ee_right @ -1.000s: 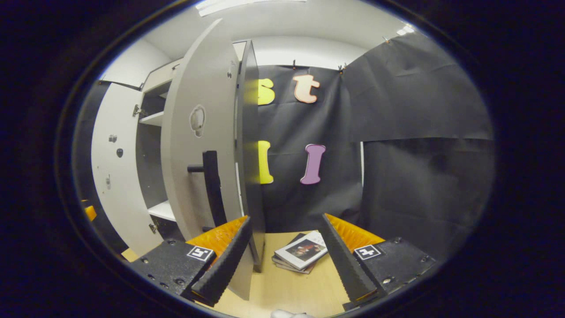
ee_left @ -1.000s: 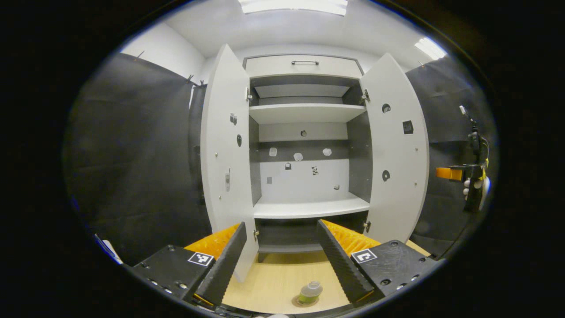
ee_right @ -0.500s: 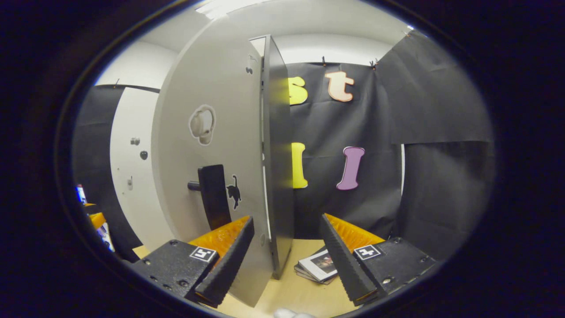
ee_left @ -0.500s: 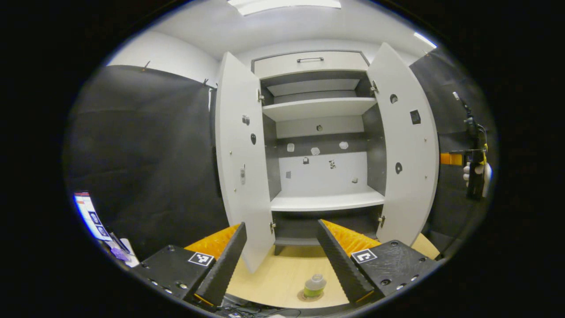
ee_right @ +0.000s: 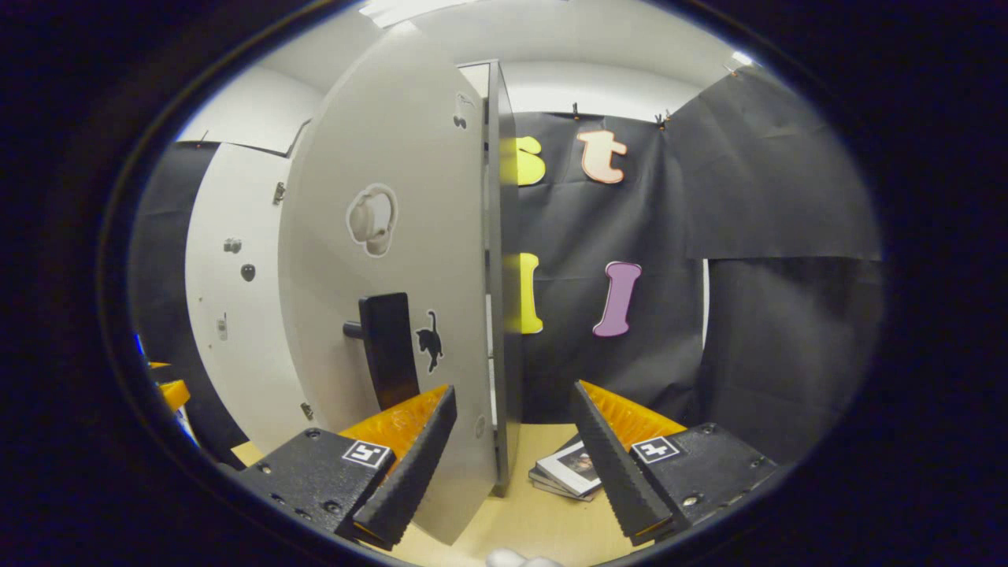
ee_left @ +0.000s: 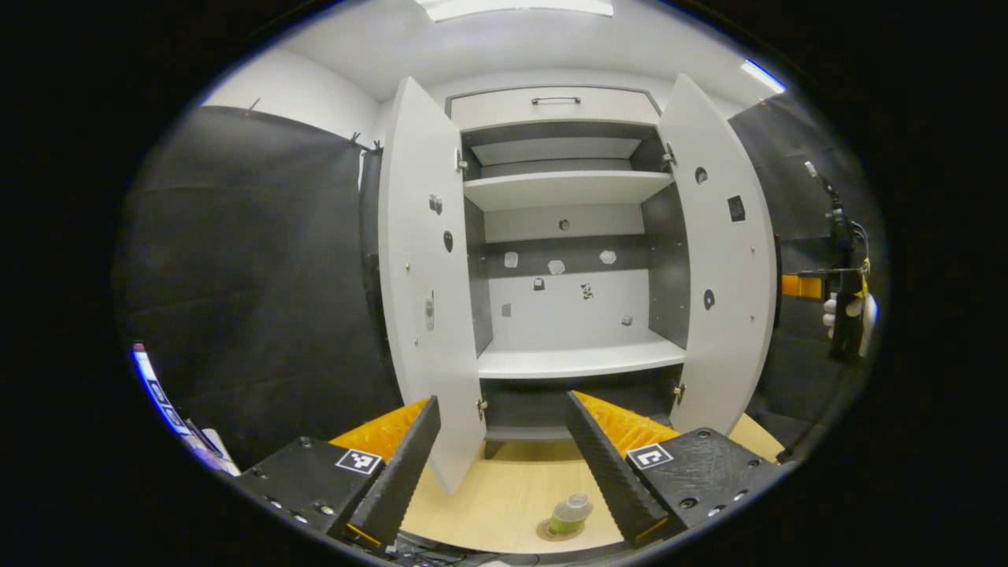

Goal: Grasp the bottle in the cabinet with the left hand and place it on the coaster, then close the right door with the right hand and the left door with the left hand.

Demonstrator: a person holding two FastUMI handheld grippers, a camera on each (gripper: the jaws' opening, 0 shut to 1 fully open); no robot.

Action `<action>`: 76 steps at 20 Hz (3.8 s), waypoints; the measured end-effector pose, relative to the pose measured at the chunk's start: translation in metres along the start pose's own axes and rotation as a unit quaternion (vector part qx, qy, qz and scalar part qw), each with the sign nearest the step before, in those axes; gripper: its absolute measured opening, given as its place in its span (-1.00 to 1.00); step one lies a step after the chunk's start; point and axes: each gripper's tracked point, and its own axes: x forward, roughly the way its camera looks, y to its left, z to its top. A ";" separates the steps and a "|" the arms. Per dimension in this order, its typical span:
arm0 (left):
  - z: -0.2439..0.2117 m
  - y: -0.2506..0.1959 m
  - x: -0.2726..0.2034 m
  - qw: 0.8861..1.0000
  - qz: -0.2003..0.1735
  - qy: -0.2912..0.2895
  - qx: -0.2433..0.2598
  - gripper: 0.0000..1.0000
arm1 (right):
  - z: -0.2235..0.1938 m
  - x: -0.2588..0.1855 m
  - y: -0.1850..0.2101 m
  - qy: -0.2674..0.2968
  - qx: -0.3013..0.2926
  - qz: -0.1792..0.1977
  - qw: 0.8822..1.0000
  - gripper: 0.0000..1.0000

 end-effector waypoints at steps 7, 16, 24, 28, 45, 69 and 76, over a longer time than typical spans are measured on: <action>-0.010 0.035 0.015 1.000 -0.022 0.005 0.001 0.96 | -0.008 0.011 0.066 0.002 -0.014 0.011 1.000 0.94; -0.011 0.054 0.029 0.999 -0.045 0.003 -0.007 0.95 | -0.011 -0.007 0.110 -0.003 -0.020 0.039 0.999 1.00; -0.013 0.066 0.040 0.998 -0.056 0.002 -0.004 0.95 | -0.037 -0.036 0.106 0.004 -0.009 -0.005 1.000 1.00; -0.014 0.088 0.048 0.999 -0.051 0.003 0.005 0.94 | -0.060 -0.046 0.113 0.026 -0.003 -0.016 1.000 1.00; 0.042 0.235 0.145 0.998 0.046 -0.036 0.034 0.94 | -0.095 -0.088 0.144 0.068 -0.012 -0.035 0.997 1.00; 0.046 0.167 0.151 0.999 0.021 -0.038 0.024 0.52 | -0.098 -0.087 0.134 0.074 -0.004 -0.031 0.997 1.00; 0.048 0.120 0.153 0.998 -0.029 -0.040 0.030 0.53 | -0.097 -0.094 0.127 0.073 -0.005 -0.039 0.997 1.00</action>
